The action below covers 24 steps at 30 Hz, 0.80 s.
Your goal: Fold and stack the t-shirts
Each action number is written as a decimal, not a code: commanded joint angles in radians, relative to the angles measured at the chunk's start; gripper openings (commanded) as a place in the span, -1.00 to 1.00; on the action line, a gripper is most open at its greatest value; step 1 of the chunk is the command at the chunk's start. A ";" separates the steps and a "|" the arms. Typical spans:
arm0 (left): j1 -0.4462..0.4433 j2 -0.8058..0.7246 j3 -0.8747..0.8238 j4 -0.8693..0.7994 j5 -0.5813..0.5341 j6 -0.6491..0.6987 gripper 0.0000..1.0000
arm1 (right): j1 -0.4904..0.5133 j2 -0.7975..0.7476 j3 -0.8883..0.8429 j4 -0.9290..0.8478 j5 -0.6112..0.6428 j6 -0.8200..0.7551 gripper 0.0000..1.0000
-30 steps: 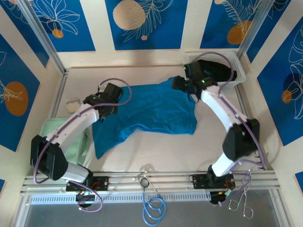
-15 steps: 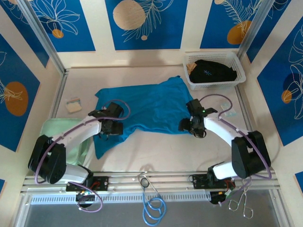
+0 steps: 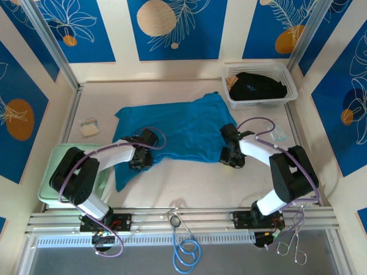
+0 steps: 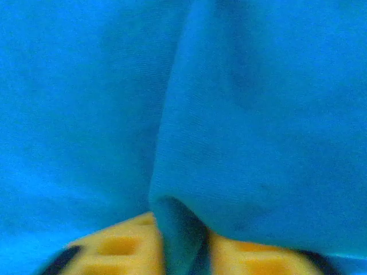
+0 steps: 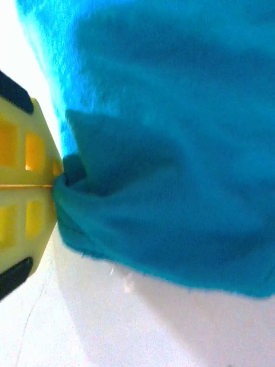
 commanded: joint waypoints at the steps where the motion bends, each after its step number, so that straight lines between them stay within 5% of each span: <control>1: -0.009 -0.003 -0.039 -0.013 -0.052 -0.022 -1.00 | 0.016 -0.017 -0.008 0.070 -0.012 0.012 -1.00; 14: -0.008 -0.126 0.062 -0.219 -0.157 0.008 -0.96 | 0.026 -0.405 0.134 -0.303 -0.033 -0.112 -1.00; 21: -0.007 -0.116 0.082 -0.237 -0.213 0.004 -0.83 | -0.072 -0.279 0.287 -0.214 -0.167 -0.182 -1.00; 24: -0.008 -0.134 0.097 -0.253 -0.255 -0.002 -0.62 | -0.090 -0.159 0.380 -0.204 -0.181 -0.207 -1.00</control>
